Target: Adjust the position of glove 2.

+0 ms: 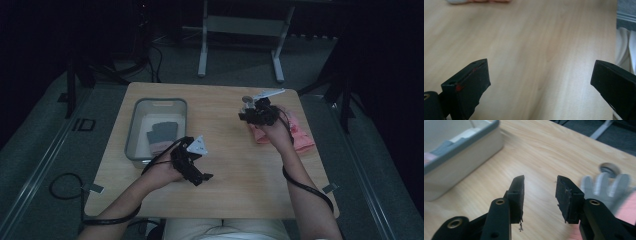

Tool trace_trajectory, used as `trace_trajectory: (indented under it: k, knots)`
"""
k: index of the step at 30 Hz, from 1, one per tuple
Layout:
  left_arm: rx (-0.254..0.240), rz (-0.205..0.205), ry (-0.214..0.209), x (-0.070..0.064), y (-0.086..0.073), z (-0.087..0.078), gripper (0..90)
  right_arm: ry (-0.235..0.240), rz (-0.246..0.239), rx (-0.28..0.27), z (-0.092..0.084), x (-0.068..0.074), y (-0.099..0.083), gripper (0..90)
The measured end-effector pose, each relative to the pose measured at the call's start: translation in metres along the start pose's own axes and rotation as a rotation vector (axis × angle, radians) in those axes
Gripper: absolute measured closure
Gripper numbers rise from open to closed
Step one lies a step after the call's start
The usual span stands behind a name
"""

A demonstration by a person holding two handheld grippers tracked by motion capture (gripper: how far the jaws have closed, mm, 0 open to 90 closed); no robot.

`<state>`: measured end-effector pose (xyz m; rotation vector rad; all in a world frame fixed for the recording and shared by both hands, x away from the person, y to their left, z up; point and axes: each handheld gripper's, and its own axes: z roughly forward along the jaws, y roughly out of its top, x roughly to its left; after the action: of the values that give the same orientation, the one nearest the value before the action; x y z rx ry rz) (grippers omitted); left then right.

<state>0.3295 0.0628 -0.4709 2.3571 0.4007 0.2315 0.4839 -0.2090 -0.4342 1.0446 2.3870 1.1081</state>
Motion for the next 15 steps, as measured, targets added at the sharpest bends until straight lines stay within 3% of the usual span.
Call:
trace_trajectory:
  k: [5, 7, 11, 15]
  knots:
    - [-0.008, -0.01, -0.048, -0.011, -0.009, 0.015, 0.2, -0.072, 0.009, -0.007, -0.004, -0.022, -0.005, 59.6]
    - [-0.002, -0.003, -0.047, -0.017, -0.014, 0.021, 0.0, -0.096, 0.009, 0.004, -0.002, -0.03, -0.008, 59.6]
    - [0.011, -0.012, -0.059, -0.024, -0.027, 0.032, 0.0, -0.147, 0.021, 0.059, 0.009, -0.047, -0.021, 60.3]
    - [-0.026, -0.05, -0.063, -0.03, -0.038, 0.039, 0.0, -0.166, 0.023, 0.098, 0.021, -0.057, -0.03, 61.1]
